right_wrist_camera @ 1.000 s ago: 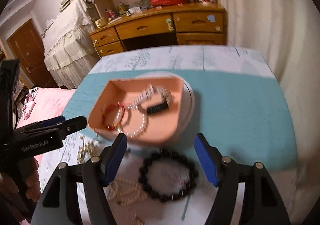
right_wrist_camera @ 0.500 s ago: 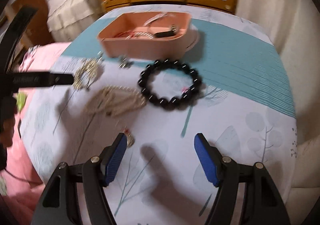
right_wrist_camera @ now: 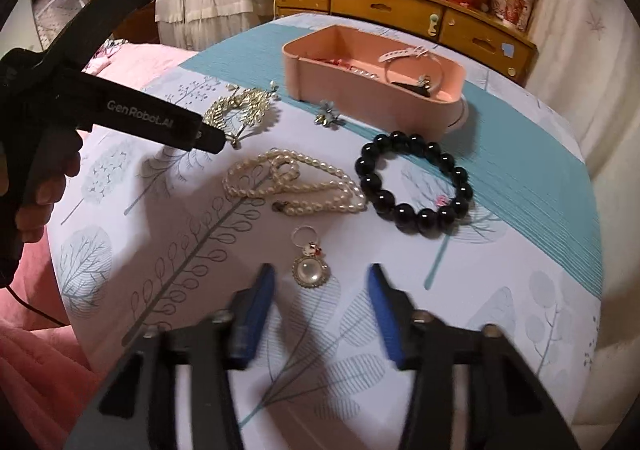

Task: Organize jewelry
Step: 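Grasp the gold hair comb with the left tool while the right tool grasps the pearl pendant, then carry the hair comb and pearl pendant into the pink tray and release both, then grasp the pearl necklace with the left tool while the right tool grasps the red-bead pendant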

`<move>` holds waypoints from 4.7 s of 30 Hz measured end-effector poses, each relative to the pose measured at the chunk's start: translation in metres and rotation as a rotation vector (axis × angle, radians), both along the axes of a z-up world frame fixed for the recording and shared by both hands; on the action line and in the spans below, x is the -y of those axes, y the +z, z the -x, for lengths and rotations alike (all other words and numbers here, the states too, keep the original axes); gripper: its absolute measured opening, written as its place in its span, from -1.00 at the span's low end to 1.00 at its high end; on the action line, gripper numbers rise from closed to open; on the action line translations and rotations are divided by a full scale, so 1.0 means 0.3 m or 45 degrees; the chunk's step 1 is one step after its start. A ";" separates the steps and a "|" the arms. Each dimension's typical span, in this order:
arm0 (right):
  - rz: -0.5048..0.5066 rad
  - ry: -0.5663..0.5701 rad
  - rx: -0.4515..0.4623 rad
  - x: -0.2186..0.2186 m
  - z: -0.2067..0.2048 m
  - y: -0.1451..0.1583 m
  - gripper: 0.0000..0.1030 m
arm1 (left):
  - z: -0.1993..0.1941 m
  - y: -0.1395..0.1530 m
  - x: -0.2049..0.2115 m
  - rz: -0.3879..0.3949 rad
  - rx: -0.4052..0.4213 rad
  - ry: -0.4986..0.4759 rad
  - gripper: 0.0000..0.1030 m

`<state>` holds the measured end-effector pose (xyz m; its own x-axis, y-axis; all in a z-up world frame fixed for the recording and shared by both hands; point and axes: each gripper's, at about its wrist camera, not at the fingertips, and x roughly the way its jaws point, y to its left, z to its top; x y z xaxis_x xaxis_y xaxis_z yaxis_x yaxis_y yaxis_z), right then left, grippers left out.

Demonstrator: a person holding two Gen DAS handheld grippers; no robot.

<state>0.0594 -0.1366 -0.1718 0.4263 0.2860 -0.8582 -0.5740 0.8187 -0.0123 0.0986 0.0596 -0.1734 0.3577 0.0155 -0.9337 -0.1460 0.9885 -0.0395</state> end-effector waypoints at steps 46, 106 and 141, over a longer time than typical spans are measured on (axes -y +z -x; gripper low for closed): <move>-0.160 -0.172 0.117 -0.016 -0.281 0.178 -0.63 | -0.173 0.177 -0.042 -0.050 0.349 -0.002 0.41; -0.299 -0.547 -0.172 0.163 -0.278 0.057 0.45 | -0.047 0.068 0.090 0.025 0.153 -0.237 0.70; -0.094 0.154 0.114 0.005 -0.021 -0.023 -0.27 | -0.071 -0.035 0.319 -0.025 0.100 -0.545 0.51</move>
